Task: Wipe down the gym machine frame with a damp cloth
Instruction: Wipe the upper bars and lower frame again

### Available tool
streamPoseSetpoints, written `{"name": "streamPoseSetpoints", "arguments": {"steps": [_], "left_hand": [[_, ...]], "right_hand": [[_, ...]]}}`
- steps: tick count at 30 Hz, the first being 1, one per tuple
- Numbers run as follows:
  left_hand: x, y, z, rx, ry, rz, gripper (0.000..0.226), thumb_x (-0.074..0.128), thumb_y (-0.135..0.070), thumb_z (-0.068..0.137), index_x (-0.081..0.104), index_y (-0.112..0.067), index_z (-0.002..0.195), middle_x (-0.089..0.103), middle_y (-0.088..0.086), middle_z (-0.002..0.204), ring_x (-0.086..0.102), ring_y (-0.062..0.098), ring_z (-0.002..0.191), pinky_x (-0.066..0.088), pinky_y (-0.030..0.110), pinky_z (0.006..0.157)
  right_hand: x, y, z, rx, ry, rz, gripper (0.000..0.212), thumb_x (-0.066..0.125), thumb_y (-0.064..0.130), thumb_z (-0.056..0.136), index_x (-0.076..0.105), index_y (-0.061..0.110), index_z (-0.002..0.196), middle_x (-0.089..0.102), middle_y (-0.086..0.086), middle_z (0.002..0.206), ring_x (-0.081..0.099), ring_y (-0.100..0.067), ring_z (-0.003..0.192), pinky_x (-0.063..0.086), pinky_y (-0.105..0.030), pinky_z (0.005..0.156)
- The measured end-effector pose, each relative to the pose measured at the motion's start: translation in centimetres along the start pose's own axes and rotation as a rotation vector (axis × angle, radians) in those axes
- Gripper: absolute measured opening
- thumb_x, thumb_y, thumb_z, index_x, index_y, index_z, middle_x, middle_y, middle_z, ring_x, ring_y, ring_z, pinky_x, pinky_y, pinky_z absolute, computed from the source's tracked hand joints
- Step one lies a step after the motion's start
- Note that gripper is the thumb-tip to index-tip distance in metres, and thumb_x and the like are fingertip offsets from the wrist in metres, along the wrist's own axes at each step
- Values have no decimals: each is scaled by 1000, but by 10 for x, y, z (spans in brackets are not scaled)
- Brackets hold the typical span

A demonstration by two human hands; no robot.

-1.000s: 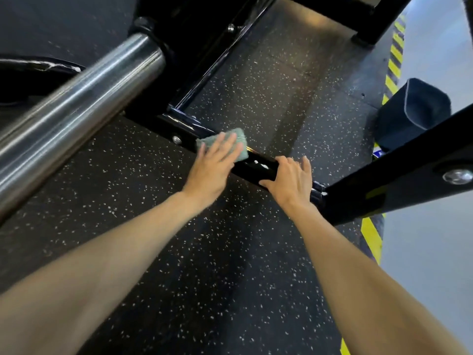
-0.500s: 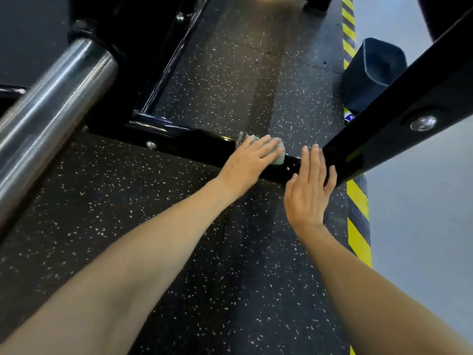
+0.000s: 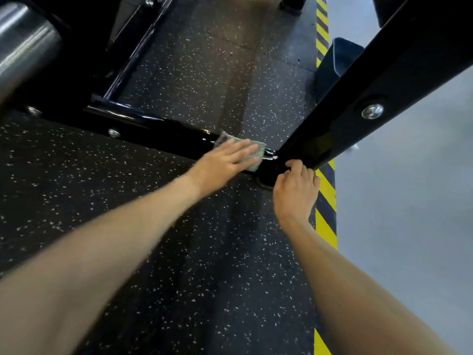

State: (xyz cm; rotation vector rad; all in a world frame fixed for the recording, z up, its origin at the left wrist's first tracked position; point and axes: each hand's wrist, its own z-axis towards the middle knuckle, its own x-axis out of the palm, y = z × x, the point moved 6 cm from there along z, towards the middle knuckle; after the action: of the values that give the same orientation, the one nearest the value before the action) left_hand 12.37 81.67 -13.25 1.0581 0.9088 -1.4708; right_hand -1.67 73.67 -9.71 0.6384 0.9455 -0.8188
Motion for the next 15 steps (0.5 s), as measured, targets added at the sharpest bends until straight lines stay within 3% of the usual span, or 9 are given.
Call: {"name": "streamPoseSetpoints", "arguments": {"steps": [3, 6, 9, 15], "left_hand": [[-4, 19, -20, 98, -24, 175, 55, 44, 4, 82, 54, -8, 135, 45, 14, 146, 42, 35, 134, 35, 50, 110], [11, -14, 14, 116, 7, 177, 55, 40, 0, 83, 52, -9, 136, 44, 14, 147, 41, 36, 135, 38, 51, 108], [14, -22, 19, 125, 29, 156, 53, 34, -3, 87, 55, -9, 134, 47, 12, 144, 45, 34, 133, 41, 49, 107], [8, 16, -30, 150, -35, 331, 49, 33, -5, 91, 51, -9, 136, 40, 8, 149, 36, 33, 138, 26, 49, 115]], "right_hand": [[5, -15, -4, 98, 60, 27, 18, 52, 19, 92, 63, 6, 98, 68, -12, 88, 61, -35, 86, 36, -41, 78], [14, -20, -8, 212, 126, 46, 29, 57, 33, 95, 64, 5, 97, 68, -14, 92, 59, -35, 91, 34, -41, 79], [17, -8, -3, 228, 106, 67, 29, 55, 32, 96, 64, 4, 92, 68, -15, 89, 59, -36, 89, 36, -43, 79], [20, -10, -5, 224, 84, 97, 28, 54, 30, 97, 63, 4, 89, 67, -14, 83, 60, -36, 83, 38, -43, 77]]}}
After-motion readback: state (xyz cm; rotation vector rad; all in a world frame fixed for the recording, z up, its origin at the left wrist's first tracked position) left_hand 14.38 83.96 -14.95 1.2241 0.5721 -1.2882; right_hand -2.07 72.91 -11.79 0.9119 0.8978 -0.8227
